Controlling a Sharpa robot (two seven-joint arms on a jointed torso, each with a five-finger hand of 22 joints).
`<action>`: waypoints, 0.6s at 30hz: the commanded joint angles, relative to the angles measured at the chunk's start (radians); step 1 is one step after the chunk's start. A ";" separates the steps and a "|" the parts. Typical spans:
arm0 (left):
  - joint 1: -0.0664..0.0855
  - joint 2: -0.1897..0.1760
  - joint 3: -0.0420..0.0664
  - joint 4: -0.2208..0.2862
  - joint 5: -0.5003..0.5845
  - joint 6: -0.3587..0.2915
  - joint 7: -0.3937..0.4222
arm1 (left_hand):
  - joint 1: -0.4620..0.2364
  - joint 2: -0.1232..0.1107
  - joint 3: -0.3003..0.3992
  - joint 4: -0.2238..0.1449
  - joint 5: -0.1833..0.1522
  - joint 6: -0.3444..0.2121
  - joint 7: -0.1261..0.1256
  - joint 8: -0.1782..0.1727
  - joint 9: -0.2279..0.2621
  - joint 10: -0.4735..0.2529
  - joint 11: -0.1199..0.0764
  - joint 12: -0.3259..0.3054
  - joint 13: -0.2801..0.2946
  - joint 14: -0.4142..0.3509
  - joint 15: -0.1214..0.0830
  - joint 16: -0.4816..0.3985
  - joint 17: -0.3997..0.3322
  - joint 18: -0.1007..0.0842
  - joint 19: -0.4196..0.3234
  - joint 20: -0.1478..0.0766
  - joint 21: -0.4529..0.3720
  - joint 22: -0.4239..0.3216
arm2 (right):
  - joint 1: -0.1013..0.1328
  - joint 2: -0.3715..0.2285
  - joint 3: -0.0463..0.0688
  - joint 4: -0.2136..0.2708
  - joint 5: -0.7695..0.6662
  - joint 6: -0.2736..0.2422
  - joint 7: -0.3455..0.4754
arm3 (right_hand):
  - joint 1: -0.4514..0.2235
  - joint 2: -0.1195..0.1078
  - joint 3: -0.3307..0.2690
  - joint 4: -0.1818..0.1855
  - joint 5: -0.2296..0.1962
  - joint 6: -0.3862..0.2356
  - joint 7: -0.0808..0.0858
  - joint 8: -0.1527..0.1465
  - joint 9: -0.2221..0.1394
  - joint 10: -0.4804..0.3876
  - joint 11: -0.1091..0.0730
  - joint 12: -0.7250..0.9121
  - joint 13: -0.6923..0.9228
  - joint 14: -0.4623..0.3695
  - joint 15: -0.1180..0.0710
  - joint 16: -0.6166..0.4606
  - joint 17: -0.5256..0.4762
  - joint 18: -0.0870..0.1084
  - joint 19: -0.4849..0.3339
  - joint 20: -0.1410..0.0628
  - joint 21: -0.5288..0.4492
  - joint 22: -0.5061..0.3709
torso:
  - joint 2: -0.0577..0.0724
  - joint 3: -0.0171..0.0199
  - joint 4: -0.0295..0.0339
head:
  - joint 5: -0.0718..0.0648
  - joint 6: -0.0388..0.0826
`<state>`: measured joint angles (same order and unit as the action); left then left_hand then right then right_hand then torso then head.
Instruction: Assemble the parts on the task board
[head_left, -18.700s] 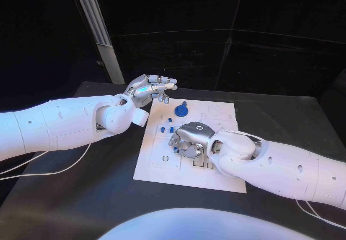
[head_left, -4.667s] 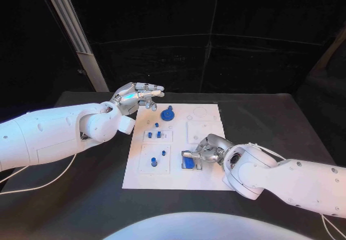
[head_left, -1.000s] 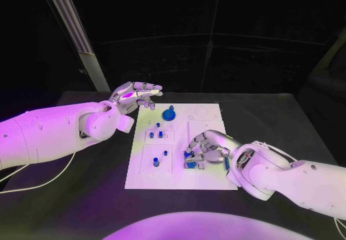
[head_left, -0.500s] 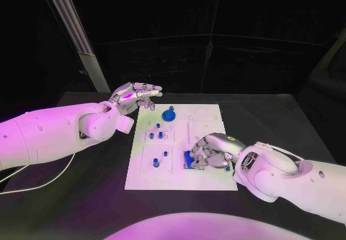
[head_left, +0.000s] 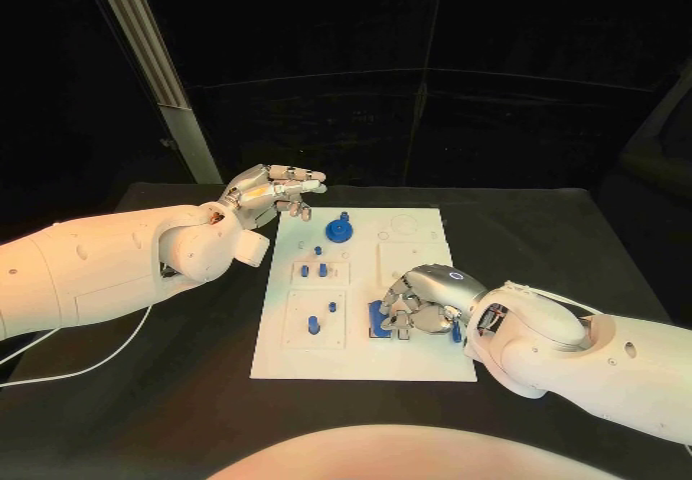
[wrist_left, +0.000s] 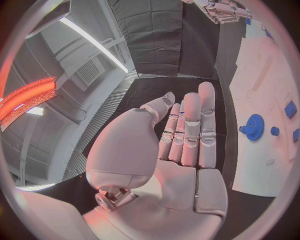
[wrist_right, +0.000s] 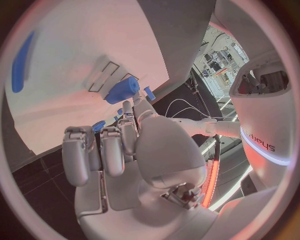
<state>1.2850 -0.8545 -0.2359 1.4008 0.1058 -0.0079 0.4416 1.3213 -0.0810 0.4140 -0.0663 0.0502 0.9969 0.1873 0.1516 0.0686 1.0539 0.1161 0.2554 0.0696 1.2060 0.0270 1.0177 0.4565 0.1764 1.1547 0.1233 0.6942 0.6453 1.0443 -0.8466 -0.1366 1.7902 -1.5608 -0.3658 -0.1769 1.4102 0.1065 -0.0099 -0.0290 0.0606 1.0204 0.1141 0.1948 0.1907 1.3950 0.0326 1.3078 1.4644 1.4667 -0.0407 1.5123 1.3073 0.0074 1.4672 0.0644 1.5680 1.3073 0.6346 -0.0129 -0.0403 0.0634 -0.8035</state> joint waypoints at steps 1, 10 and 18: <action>0.002 0.001 0.001 0.000 0.002 0.011 0.001 | 0.001 0.005 -0.005 -0.001 0.004 -0.008 0.002 0.004 -0.002 -0.005 0.000 0.005 -0.002 -0.010 0.001 0.000 -0.002 0.007 0.000 0.004 -0.006 -0.001 | 0.001 0.011 0.000 -0.010 -0.056 0.009 -0.010 | 0.015 0.012 0.015 -0.005 -0.002 0.015 -0.003 -0.006 -0.004 0.007 -0.004 0.003 -0.122 0.086 -0.002 0.003 0.182 -0.007 0.104 0.000 0.003 0.264 | 0.001 0.0004 -0.0013 | 0.000 -0.001; 0.002 0.001 0.001 0.000 0.002 0.012 0.000 | 0.001 0.005 -0.005 -0.001 0.004 -0.008 0.002 0.004 -0.002 -0.005 0.000 0.005 -0.002 -0.010 0.001 0.000 -0.002 0.007 0.000 0.004 -0.006 -0.001 | 0.001 0.034 0.000 -0.021 -0.068 0.009 -0.004 | 0.028 0.017 0.037 -0.021 -0.003 0.044 -0.011 -0.005 -0.010 0.011 -0.011 0.007 -0.118 0.086 -0.007 0.003 0.183 -0.007 0.104 -0.004 0.003 0.264 | 0.001 -0.0005 -0.0003 | -0.001 -0.005; 0.002 -0.001 0.001 0.003 0.002 0.015 -0.004 | 0.001 0.006 -0.005 -0.001 0.004 -0.009 0.003 0.003 -0.002 -0.006 0.000 0.006 -0.002 -0.010 0.001 0.000 -0.002 0.007 0.000 0.004 -0.006 -0.002 | 0.001 0.033 0.000 -0.024 -0.080 0.022 -0.020 | 0.024 0.007 0.039 -0.027 -0.005 0.053 -0.013 -0.005 -0.013 0.011 -0.013 0.006 -0.118 0.086 -0.009 0.003 0.183 -0.007 0.104 -0.006 0.003 0.264 | -0.001 -0.0014 -0.0022 | -0.001 -0.009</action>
<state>1.2850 -0.8548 -0.2359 1.4014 0.1058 -0.0071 0.4385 1.3213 -0.0810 0.4140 -0.0663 0.0502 0.9933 0.1909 0.1516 0.0677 1.0540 0.1161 0.2554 0.0687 1.2024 0.0305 1.0177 0.4557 0.1764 1.1547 0.1233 0.6942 0.6447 1.0434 -0.8121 -0.1371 1.7676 -1.6198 -0.3552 -0.1811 1.4322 0.1190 0.0246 -0.0525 0.0604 1.0662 0.1027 0.1908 0.1787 1.3957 0.0318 1.3127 1.5153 1.4689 -0.0429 1.5123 1.3073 0.0074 1.4672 0.0644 1.5681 1.3073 0.6347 -0.0138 -0.0415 0.0628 -0.8114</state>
